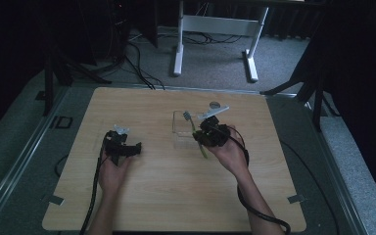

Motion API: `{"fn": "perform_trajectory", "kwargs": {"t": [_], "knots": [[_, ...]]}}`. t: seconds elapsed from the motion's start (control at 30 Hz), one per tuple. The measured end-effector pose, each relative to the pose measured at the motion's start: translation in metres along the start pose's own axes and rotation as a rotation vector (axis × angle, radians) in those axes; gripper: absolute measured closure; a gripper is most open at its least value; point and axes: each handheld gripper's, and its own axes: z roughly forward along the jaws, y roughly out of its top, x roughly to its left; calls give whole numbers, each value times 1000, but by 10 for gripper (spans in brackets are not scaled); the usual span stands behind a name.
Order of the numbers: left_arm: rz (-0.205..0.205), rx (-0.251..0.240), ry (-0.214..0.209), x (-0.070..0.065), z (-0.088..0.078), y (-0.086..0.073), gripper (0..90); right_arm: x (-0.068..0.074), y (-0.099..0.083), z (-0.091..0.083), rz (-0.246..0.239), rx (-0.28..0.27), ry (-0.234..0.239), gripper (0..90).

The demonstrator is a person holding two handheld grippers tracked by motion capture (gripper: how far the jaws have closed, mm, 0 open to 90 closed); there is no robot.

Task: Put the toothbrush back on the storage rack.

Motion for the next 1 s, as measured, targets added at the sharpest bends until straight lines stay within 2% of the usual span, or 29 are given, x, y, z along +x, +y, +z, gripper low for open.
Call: {"fn": "perform_trajectory", "kwargs": {"t": [0.63,1.0], "knots": [[-4,-2,0,0,0,0,114,-2,4,-6,16,-81,5,820],[-3,-2,1,0,0,0,114,-6,6,-9,54,-136,15,820]]}}
